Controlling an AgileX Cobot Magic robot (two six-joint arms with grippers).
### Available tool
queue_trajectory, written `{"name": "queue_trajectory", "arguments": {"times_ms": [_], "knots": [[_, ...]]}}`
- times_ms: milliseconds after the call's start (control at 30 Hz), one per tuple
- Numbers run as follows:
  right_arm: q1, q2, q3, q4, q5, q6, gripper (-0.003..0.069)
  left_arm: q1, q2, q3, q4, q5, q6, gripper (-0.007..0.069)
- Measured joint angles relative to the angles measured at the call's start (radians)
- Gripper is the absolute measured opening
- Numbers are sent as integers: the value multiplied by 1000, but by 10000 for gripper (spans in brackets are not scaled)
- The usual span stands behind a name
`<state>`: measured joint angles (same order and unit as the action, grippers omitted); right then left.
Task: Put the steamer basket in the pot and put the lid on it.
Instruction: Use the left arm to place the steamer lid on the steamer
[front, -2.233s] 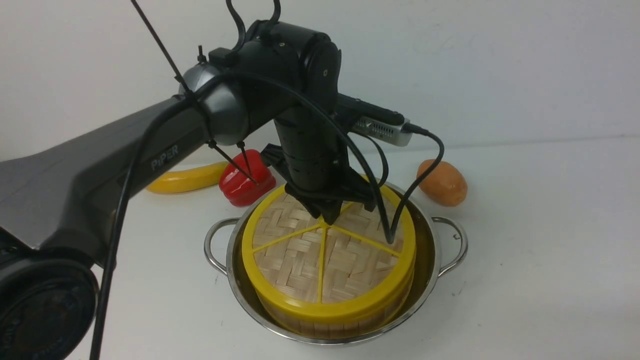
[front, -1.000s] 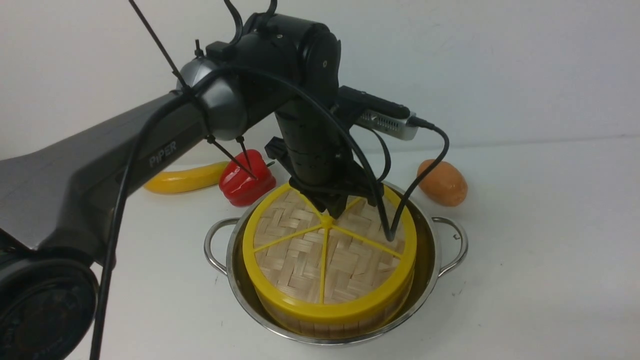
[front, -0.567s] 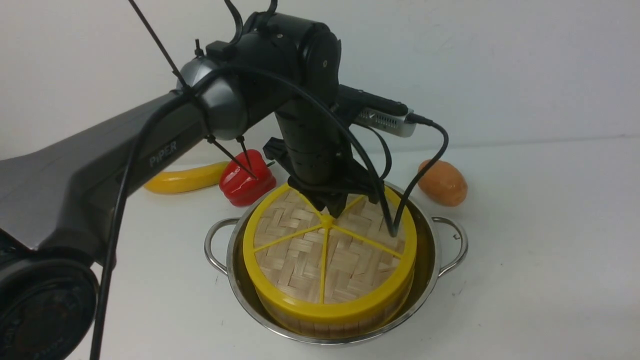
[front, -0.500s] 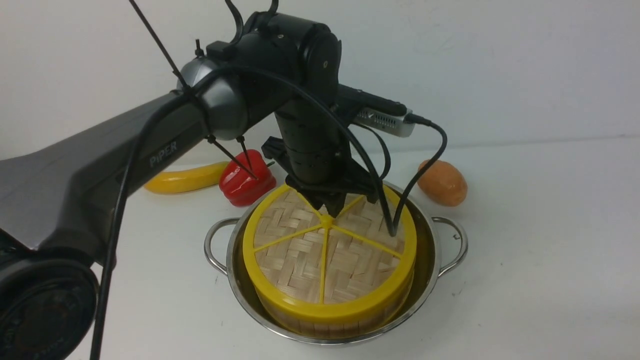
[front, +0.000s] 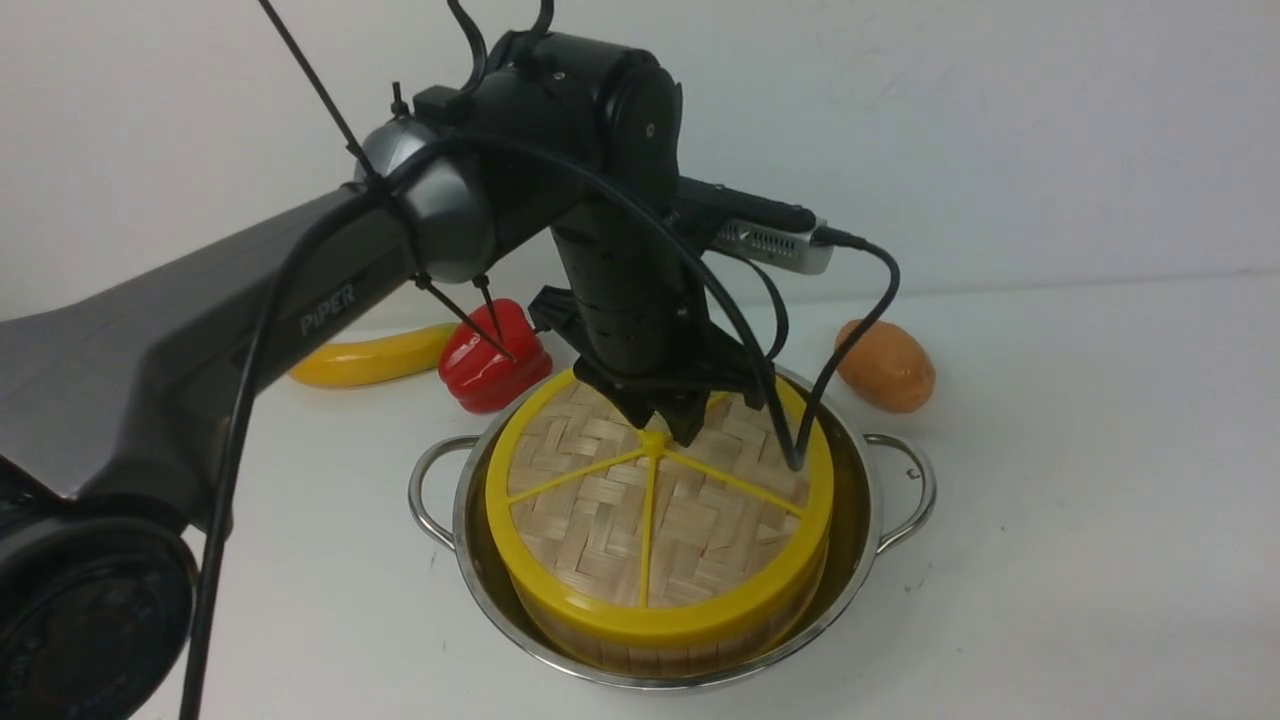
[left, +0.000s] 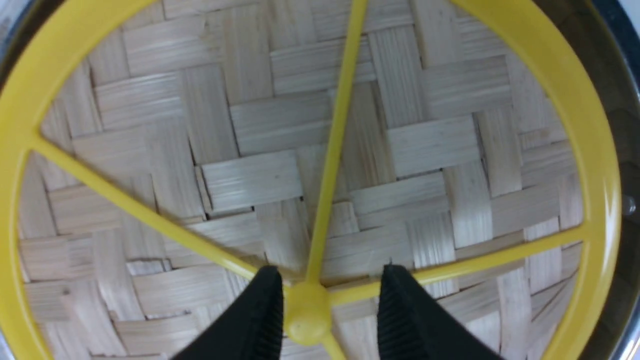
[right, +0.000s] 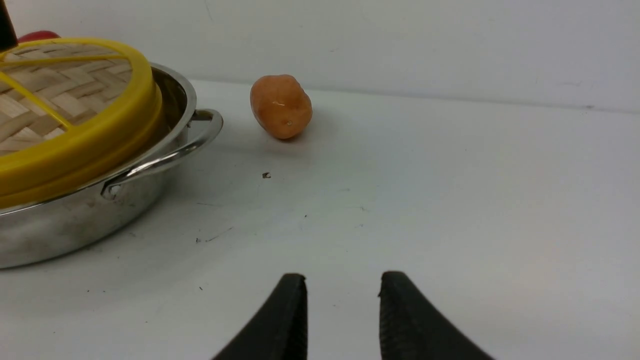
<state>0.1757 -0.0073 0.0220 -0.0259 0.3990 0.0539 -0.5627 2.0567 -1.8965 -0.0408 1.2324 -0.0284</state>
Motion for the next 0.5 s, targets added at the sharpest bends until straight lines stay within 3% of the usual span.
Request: {"name": "queue_trajectory", "arguments": {"times_ms": [500], "knots": [[0,0,0,0,0,0,209,0,5,0,25,0,-1,259]]}}
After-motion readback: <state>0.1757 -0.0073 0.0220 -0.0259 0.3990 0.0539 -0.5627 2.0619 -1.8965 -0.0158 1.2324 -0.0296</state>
